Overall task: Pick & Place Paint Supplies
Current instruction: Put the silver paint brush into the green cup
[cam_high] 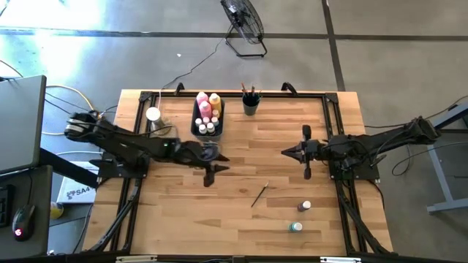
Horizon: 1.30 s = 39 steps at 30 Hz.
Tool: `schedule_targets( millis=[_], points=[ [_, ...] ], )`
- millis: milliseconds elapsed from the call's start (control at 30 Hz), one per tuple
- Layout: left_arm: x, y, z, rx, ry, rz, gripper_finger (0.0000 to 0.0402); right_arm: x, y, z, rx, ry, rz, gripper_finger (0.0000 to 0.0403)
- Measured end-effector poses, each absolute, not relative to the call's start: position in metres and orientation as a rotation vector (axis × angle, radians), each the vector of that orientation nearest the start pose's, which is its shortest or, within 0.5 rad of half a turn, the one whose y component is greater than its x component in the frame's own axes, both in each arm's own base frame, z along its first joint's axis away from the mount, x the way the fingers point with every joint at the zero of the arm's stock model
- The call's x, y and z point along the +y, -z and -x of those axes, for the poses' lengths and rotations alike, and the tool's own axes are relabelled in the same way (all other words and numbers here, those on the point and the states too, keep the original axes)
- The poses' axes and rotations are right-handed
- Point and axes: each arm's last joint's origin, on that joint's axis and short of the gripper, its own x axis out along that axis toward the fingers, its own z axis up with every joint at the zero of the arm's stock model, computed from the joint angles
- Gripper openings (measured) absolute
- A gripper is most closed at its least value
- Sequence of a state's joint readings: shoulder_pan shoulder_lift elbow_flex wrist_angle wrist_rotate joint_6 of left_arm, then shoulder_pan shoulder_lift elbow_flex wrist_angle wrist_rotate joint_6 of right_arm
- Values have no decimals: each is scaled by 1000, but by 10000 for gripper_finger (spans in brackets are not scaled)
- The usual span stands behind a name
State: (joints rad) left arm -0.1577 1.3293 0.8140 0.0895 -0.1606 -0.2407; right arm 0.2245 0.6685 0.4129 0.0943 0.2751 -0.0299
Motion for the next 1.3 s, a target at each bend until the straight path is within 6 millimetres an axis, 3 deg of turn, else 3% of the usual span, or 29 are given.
schedule_targets(
  millis=[233,567,800,900,1300],
  points=[
    [-50,-245,-329,527,27,181,142,26,-245,-157,181,111,82,2],
    [-60,-212,-370,651,107,278,142,26,-245,-157,185,111,84,2],
    [-62,-206,-382,626,116,285,142,26,-245,-157,186,114,84,2],
    [-63,-211,-389,537,134,280,142,26,-245,-157,185,114,84,2],
    [-64,-214,-391,486,161,196,142,26,-245,-157,181,113,103,2]
  ],
)
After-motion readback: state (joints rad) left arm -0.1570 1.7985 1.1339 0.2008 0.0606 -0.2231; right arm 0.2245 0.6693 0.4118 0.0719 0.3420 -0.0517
